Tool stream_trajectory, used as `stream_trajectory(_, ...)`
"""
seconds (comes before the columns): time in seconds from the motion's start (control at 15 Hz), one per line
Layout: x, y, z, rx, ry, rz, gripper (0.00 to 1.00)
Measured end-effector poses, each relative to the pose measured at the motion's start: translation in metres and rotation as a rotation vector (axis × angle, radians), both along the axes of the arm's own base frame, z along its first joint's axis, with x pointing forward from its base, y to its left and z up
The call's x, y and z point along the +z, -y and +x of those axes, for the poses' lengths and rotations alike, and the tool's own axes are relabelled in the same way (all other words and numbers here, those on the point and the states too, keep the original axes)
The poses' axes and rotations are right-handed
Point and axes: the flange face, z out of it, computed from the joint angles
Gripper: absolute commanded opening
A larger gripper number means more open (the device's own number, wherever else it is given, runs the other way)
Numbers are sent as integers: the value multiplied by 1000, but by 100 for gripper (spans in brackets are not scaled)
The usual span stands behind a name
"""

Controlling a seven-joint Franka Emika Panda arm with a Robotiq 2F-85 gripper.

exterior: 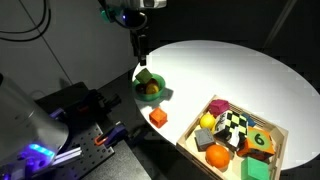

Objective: Put the light green block inside the bowl

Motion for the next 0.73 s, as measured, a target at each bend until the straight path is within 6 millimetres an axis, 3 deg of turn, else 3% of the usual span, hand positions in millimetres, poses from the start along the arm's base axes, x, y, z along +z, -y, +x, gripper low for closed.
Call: stream_trajectory(0.73, 30, 2, -14, 89, -41, -1, 100)
